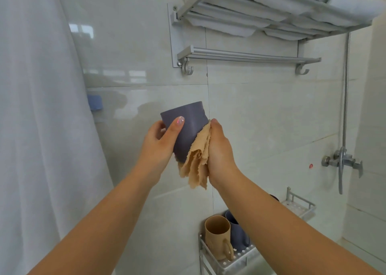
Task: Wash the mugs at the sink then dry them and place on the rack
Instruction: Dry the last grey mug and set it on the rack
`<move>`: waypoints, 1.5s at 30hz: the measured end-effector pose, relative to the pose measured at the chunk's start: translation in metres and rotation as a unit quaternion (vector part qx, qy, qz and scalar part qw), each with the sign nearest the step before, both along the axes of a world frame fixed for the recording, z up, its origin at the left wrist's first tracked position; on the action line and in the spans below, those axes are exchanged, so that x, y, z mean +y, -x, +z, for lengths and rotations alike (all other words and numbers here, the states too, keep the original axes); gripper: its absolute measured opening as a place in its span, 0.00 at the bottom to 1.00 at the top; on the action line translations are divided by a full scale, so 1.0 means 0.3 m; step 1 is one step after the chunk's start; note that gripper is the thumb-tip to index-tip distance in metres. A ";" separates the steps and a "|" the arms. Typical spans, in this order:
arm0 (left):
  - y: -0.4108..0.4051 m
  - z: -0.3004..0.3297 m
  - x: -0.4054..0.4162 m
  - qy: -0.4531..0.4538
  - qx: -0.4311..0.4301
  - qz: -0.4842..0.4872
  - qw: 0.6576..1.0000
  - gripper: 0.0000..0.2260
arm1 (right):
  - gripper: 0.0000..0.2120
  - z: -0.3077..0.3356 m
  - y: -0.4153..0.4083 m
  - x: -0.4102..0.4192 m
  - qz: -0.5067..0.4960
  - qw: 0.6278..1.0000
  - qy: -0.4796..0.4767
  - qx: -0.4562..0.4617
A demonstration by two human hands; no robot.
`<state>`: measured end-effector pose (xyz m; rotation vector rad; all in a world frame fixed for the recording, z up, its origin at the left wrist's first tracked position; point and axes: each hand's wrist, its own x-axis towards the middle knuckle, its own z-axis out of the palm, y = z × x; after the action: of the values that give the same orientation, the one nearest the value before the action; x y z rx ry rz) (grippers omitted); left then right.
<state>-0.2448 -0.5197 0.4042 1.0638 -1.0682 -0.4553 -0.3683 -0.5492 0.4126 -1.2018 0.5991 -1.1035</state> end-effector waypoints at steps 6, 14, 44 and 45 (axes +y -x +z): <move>0.052 0.015 0.014 0.015 0.012 -0.025 1.000 0.53 | 0.17 -0.045 -0.036 0.011 -0.102 0.960 0.260 -0.007; 0.065 0.040 0.085 0.007 -0.062 -0.146 0.987 0.14 | 0.16 0.056 0.028 -0.052 -0.102 0.967 0.232 -0.005; 0.025 0.059 0.115 -0.031 0.032 -0.146 0.988 0.19 | 0.11 0.081 0.022 -0.053 -0.038 0.925 0.366 0.095; 0.020 0.062 0.117 -0.029 0.018 -0.150 0.988 0.18 | 0.13 0.087 0.024 -0.060 -0.048 0.923 0.368 0.098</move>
<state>-0.2509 -0.4847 0.4228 0.9451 -1.1930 -0.7484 -0.3754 -0.5674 0.4386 -1.9668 0.3972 -1.3558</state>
